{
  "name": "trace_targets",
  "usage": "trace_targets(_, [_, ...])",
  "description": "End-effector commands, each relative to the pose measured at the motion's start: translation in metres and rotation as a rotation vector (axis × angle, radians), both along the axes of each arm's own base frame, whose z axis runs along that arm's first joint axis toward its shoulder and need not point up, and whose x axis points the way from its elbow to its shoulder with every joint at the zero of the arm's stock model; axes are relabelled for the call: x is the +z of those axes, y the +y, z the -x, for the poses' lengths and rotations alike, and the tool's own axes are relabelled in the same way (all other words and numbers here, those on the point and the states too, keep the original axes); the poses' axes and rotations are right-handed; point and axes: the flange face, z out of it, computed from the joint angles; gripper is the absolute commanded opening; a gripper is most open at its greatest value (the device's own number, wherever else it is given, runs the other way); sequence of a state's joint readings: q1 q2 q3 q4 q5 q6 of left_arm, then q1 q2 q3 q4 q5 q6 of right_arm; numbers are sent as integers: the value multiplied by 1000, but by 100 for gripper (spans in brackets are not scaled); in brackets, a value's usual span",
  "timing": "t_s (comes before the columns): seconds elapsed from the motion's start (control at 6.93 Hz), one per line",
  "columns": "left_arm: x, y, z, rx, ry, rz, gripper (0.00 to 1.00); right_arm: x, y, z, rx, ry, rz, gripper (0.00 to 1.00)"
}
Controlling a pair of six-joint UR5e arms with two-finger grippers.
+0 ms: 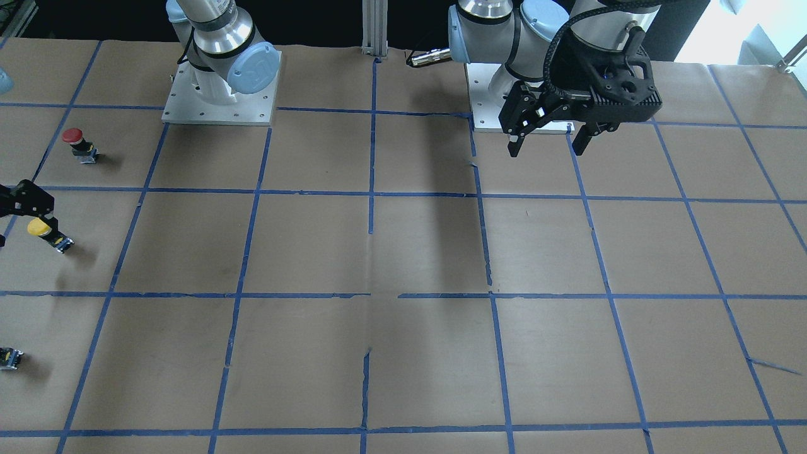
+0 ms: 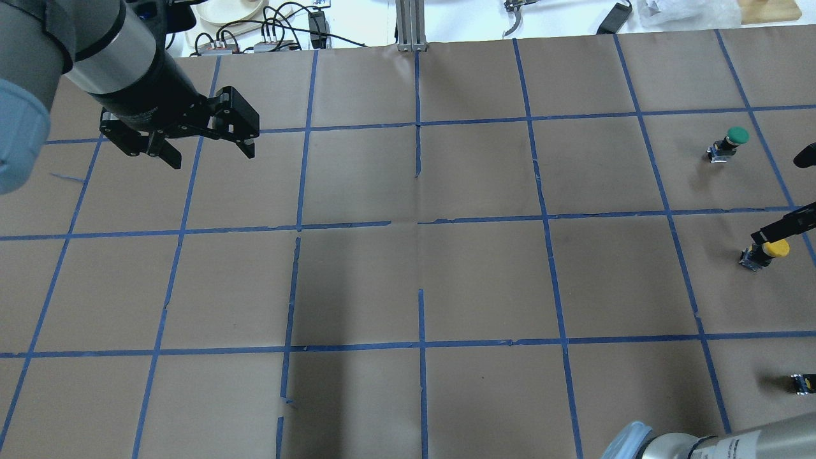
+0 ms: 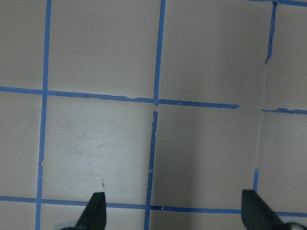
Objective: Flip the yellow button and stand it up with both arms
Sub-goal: 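Lower the button upright onto the table with the right gripper, then open the right gripper and release the standing button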
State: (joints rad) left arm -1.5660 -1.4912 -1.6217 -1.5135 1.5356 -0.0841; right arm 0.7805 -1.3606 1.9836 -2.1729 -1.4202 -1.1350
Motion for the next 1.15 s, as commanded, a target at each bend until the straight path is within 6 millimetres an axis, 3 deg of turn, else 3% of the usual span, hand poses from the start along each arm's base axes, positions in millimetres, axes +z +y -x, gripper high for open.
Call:
trace_targets(0.0, [-2, 7, 1, -5, 6, -6, 100, 41, 10, -17, -97, 6, -21, 100])
trace_targets(0.14, [-3, 9, 2, -5, 7, -8, 100, 73, 17, -34, -137, 8, -22, 100])
trace_targets(0.29, [-2, 9, 2, -5, 7, -5, 100, 113, 21, -66, -161, 14, -29, 100])
trace_targets(0.43, [-2, 9, 2, -5, 7, -5, 100, 151, 29, -116, -239, 45, -84, 100])
trace_targets(0.58, [-2, 9, 2, -5, 9, -5, 100, 175, 35, -173, -267, 53, -90, 100])
trace_targets(0.72, [-2, 9, 2, -7, 9, -5, 100, 193, 48, -218, -273, 55, -96, 100])
trace_targets(0.87, [-2, 9, 1, -5, 9, -5, 100, 216, 62, -259, -320, 55, -111, 100])
trace_targets(1.01, [-1, 8, -2, 2, 10, 0, 100, 242, 66, -288, -335, 71, -141, 100])
